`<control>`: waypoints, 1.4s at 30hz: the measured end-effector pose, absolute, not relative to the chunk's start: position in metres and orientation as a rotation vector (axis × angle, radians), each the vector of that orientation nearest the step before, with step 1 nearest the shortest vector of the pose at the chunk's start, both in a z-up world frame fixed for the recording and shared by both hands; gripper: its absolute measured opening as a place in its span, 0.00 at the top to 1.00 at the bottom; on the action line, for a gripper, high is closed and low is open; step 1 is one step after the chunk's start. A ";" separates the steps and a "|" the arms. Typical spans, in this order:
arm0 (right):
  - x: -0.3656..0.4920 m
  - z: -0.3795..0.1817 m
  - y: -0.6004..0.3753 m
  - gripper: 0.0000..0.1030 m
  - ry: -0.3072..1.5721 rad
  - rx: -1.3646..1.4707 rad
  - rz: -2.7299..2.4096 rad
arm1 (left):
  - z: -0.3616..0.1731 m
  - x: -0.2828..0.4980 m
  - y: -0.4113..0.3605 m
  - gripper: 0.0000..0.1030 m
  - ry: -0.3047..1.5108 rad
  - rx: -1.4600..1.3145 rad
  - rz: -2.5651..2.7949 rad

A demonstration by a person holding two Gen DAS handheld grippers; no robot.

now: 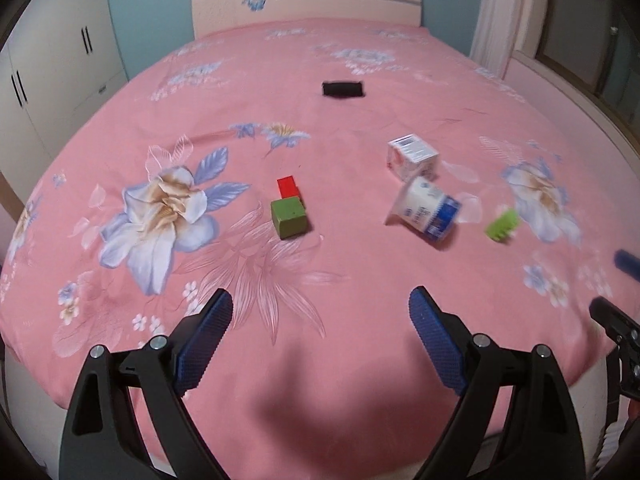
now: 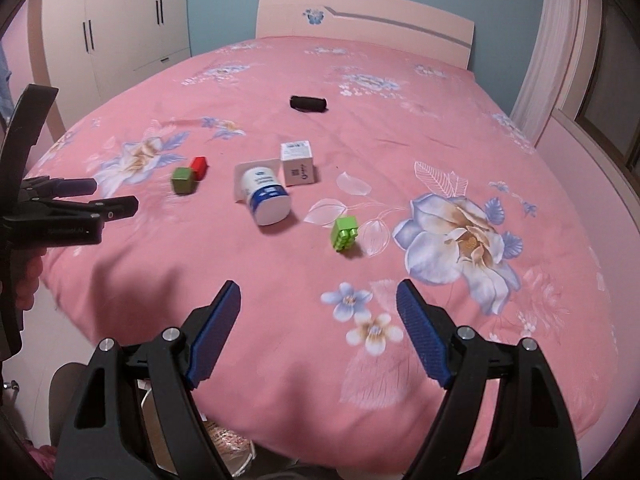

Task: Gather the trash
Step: 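Grasp the green block with the left tool while the right tool grasps the lime green brick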

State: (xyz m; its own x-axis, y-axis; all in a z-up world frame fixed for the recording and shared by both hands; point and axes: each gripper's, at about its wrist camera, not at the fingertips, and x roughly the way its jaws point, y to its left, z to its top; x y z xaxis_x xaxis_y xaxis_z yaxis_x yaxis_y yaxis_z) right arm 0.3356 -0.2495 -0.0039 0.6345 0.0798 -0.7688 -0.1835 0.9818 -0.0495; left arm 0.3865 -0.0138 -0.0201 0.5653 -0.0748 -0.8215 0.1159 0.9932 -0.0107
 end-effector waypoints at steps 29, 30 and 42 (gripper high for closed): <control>0.495 -0.115 -0.268 0.32 1.060 -0.036 0.188 | -0.112 0.527 -0.007 0.61 1.077 -0.015 -0.084; 0.496 -0.115 -0.267 0.41 1.059 -0.042 0.189 | -0.112 0.527 -0.007 0.69 1.080 -0.024 -0.101; 0.476 -0.095 -0.268 0.76 1.037 -0.028 0.194 | -0.089 0.500 -0.007 0.69 1.061 -0.004 -0.138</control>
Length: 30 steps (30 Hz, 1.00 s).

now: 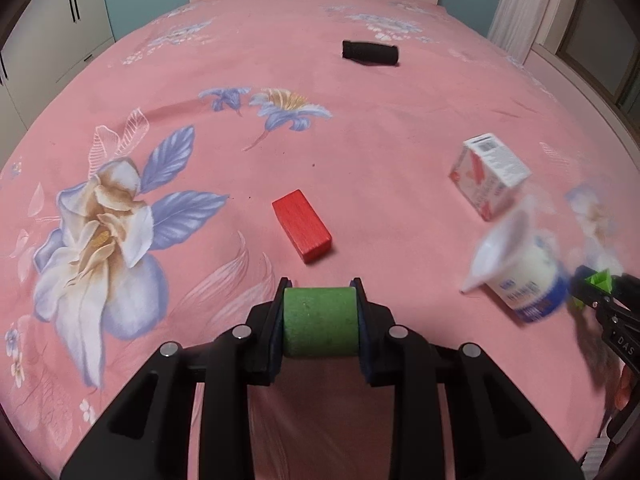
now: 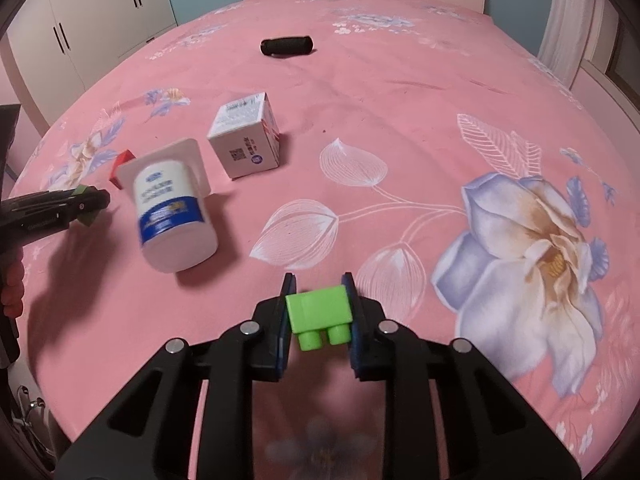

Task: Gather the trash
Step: 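Grasp the green block with the left tool while the right tool grasps the lime green brick, then carry the green block with the left tool while the right tool carries the lime brick to the bin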

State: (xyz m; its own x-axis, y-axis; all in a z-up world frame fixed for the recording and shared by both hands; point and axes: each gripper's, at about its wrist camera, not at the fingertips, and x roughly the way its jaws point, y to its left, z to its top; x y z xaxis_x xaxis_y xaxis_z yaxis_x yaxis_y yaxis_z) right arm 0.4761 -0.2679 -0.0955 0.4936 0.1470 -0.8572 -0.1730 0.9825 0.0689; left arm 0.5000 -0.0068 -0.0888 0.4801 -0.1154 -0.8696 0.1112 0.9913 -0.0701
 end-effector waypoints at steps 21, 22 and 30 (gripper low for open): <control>0.338 0.060 -0.242 0.76 0.780 -0.052 0.226 | 0.046 0.332 -0.008 0.69 0.809 0.103 -0.229; 0.328 0.067 -0.238 0.76 0.765 -0.059 0.232 | 0.052 0.321 -0.007 0.69 0.799 0.104 -0.231; 0.259 0.102 -0.211 0.76 0.689 -0.097 0.282 | 0.076 0.255 0.003 0.69 0.735 0.118 -0.230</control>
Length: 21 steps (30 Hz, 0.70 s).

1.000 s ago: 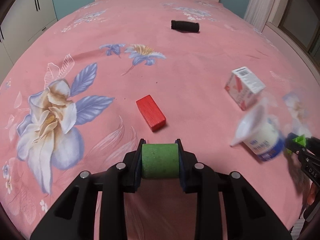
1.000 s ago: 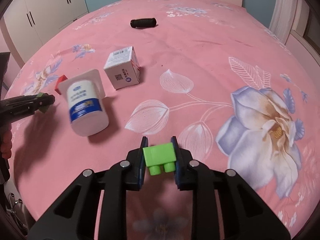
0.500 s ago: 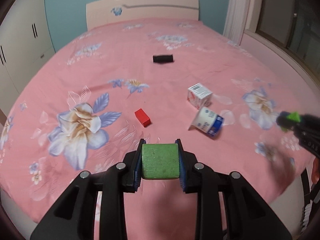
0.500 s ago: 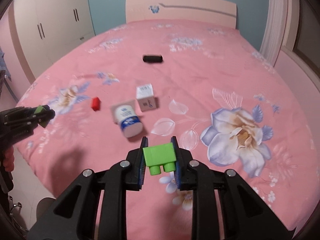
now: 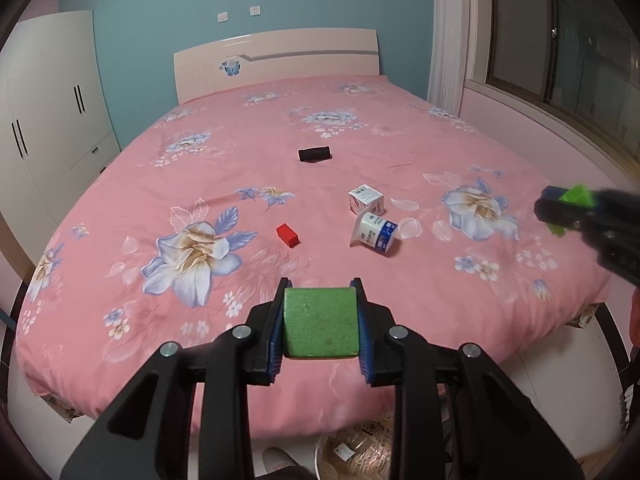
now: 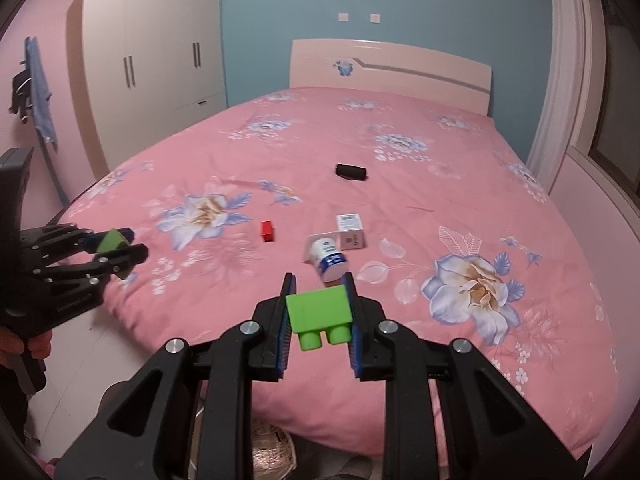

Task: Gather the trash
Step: 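Carry the green block with the left tool while the right tool carries the lime brick to the bin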

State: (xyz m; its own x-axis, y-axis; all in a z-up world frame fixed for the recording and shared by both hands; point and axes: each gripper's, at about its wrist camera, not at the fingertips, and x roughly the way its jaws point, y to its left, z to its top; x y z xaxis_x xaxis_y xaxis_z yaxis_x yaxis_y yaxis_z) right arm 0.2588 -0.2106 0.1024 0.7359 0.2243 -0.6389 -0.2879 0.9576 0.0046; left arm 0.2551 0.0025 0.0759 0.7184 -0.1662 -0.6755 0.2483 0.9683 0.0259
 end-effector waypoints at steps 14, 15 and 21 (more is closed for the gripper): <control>0.189 0.085 -0.176 0.76 0.721 -0.152 0.339 | 0.055 0.188 0.004 0.69 0.757 0.134 -0.235; 0.186 0.082 -0.174 0.76 0.729 -0.156 0.342 | 0.052 0.186 0.004 0.69 0.763 0.134 -0.237; 0.173 0.052 -0.164 0.76 0.772 -0.158 0.369 | 0.022 0.176 0.004 0.69 0.820 0.128 -0.243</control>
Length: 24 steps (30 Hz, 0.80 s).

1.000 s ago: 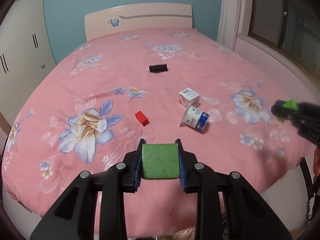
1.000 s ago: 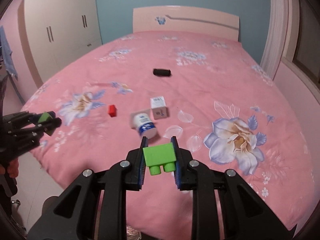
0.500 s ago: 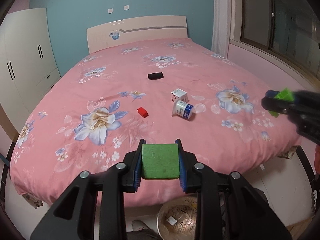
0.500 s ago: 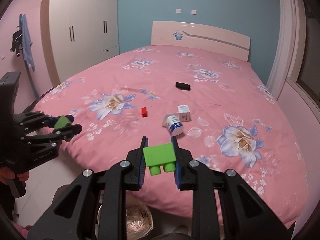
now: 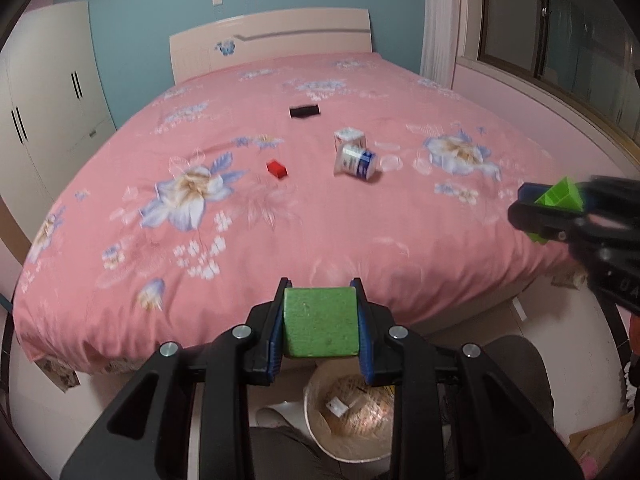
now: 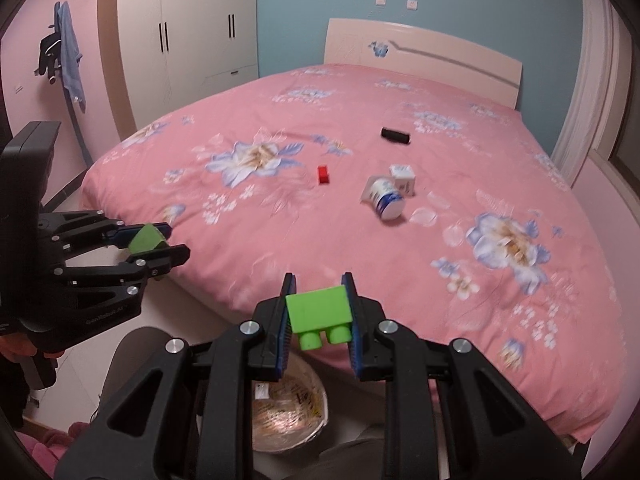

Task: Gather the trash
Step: 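Carry the green block with the left tool while the right tool carries the lime brick to the bin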

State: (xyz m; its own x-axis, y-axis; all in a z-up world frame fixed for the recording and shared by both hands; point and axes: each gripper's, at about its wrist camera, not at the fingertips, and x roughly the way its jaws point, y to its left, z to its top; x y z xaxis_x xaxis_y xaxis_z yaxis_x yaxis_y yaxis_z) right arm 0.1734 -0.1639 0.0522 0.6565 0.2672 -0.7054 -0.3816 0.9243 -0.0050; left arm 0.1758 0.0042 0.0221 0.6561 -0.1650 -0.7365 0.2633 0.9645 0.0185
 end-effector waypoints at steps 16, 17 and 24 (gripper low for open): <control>0.170 -0.061 -0.140 0.76 1.010 -0.123 0.444 | -0.080 0.164 0.005 0.69 1.034 0.132 -0.236; 0.170 -0.069 -0.139 0.76 1.027 -0.118 0.446 | -0.087 0.165 0.005 0.69 1.050 0.135 -0.236; 0.173 -0.118 -0.132 0.76 1.135 -0.107 0.448 | -0.136 0.168 0.002 0.69 1.159 0.137 -0.240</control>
